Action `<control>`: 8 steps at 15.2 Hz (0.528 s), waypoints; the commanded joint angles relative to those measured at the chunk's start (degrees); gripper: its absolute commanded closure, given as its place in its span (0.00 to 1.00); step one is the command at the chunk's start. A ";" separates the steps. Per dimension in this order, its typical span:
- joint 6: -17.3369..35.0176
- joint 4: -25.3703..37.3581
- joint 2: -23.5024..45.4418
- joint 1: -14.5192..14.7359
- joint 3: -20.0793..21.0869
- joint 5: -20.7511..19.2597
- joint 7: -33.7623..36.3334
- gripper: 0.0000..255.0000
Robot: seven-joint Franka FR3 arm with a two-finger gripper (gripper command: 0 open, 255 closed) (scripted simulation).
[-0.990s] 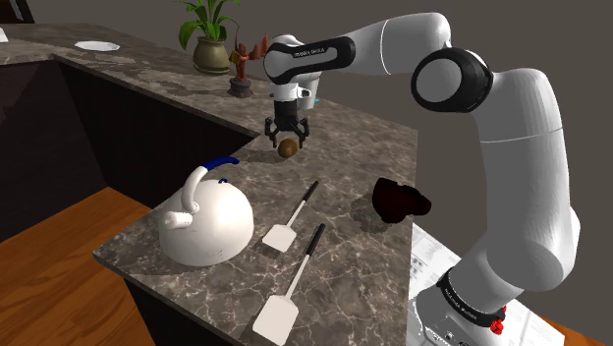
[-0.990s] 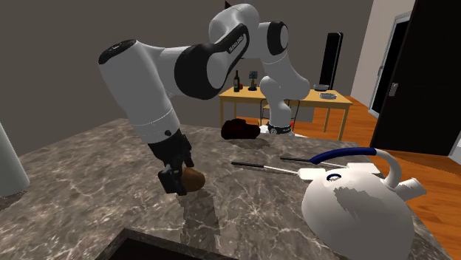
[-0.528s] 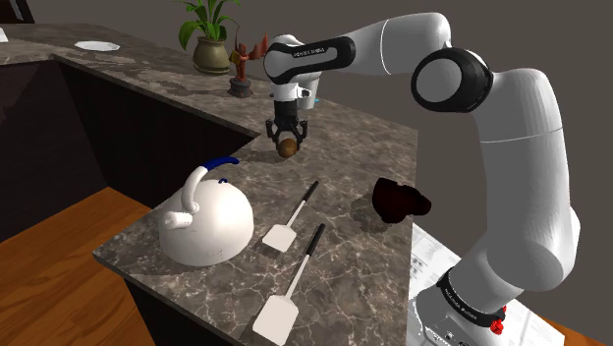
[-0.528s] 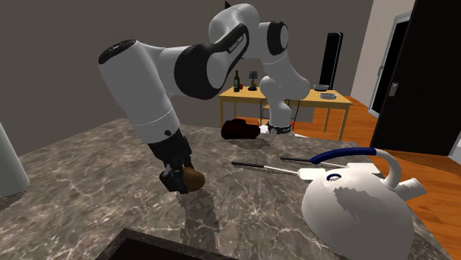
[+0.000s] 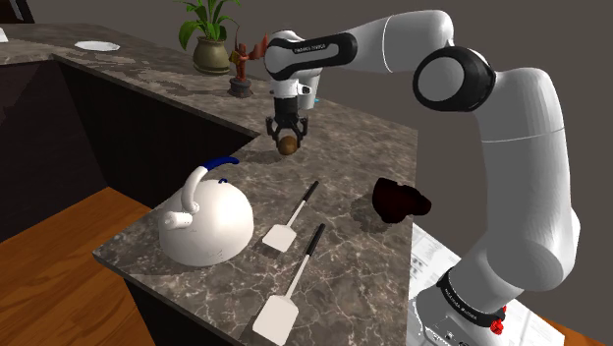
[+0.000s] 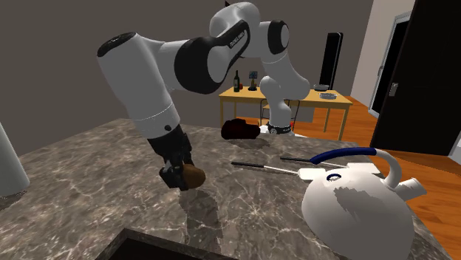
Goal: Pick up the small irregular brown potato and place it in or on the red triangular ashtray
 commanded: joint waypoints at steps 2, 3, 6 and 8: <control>-1.93 1.45 -0.48 -0.05 0.01 0.04 -0.11 1.00; -2.59 1.93 -0.67 -0.04 0.02 0.06 -0.11 1.00; -4.60 3.48 -1.14 -0.01 0.07 0.12 -0.11 1.00; -5.99 4.63 -1.38 0.02 0.09 0.15 -0.11 1.00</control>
